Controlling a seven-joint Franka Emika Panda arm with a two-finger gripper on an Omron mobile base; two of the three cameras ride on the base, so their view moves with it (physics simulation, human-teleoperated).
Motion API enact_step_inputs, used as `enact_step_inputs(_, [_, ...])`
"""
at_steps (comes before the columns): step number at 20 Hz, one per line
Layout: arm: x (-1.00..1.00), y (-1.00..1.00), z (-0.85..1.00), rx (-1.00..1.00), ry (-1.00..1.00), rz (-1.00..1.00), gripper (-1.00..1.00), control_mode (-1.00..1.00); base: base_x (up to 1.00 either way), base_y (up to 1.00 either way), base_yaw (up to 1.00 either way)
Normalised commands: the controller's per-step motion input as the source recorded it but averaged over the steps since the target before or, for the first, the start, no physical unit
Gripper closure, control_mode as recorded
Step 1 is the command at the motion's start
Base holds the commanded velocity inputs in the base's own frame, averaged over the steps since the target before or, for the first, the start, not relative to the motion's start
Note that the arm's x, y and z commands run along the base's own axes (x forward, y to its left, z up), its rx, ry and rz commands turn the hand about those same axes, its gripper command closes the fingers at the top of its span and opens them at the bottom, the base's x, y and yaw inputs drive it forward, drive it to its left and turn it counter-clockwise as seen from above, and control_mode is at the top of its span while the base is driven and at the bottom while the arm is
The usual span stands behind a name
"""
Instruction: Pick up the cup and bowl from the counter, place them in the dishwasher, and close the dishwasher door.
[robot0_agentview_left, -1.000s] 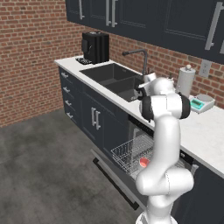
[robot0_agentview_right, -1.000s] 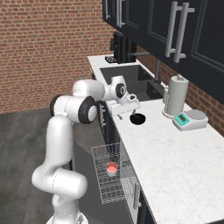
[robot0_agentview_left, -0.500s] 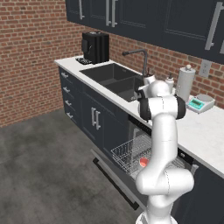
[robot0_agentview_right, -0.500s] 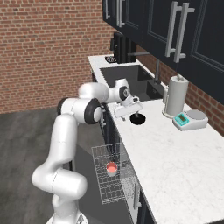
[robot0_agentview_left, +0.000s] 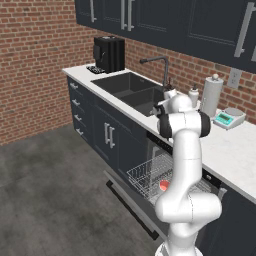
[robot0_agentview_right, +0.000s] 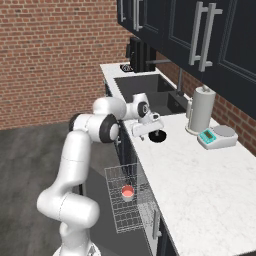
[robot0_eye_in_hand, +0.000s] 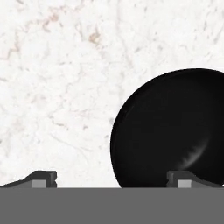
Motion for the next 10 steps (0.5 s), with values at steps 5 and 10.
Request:
enact_step_inputs(5, [0.06,-0.03,-0.19,0.00,-0.03,0.02,-1.00,-1.00,0.00,0.00,0.00])
enact_step_inputs(10, [0.18,-0.05,-0.16,0.00,-0.06,0.04,-1.00,-1.00,0.00,0.00,0.00])
